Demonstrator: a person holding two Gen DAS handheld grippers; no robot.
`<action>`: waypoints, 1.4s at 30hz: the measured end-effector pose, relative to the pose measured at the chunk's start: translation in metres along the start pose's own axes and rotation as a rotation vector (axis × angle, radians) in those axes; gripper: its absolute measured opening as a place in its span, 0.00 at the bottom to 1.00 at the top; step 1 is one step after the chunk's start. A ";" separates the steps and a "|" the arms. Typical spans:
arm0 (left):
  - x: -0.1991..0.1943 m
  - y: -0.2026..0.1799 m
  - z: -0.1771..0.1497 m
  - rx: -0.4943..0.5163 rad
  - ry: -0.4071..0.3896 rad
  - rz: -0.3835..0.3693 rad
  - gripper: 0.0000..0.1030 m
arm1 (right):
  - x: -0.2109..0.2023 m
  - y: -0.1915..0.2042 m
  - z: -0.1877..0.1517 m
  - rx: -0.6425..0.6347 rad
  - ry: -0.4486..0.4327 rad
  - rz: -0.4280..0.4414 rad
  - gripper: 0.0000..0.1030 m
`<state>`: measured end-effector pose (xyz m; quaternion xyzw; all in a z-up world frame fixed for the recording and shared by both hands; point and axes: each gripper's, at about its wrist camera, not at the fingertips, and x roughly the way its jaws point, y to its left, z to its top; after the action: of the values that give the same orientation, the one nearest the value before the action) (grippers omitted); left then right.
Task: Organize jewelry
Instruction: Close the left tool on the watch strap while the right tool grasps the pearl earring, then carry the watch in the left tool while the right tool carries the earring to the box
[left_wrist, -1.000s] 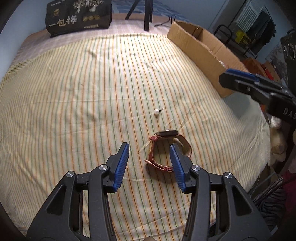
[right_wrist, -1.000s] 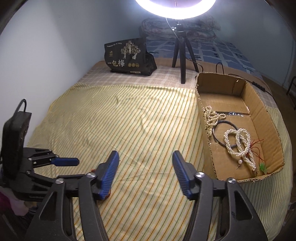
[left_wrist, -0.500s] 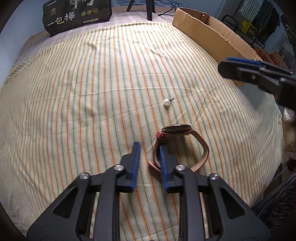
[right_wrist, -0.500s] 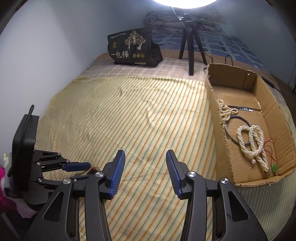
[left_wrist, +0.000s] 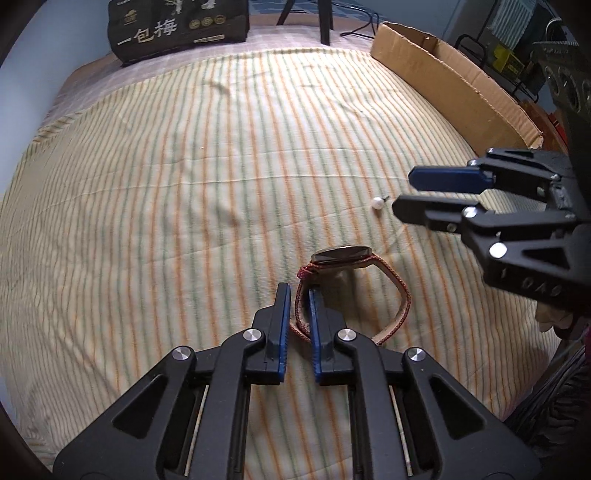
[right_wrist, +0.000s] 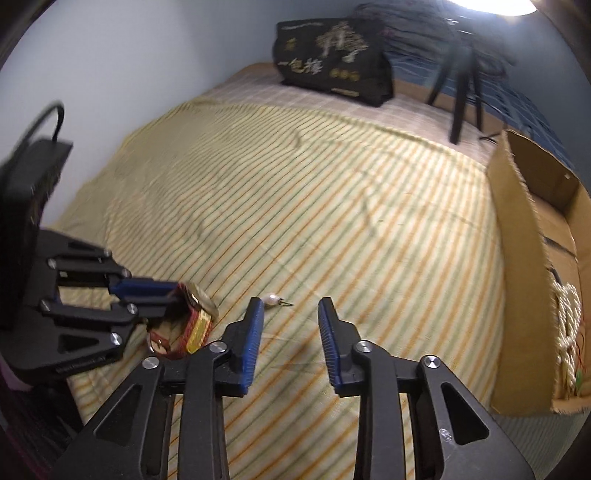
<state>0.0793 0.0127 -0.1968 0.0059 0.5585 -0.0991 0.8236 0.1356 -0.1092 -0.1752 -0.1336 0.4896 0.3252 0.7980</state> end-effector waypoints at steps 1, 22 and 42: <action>-0.001 0.002 0.000 -0.002 -0.001 0.004 0.08 | 0.003 0.002 0.000 -0.011 0.006 0.000 0.26; -0.007 0.015 -0.002 -0.031 -0.013 0.008 0.05 | 0.018 0.013 0.006 -0.105 0.009 -0.065 0.07; -0.021 0.016 0.001 -0.066 -0.063 0.000 0.03 | -0.014 -0.012 0.013 0.027 -0.081 -0.038 0.07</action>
<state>0.0756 0.0313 -0.1788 -0.0242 0.5354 -0.0810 0.8404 0.1480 -0.1168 -0.1581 -0.1185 0.4585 0.3086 0.8249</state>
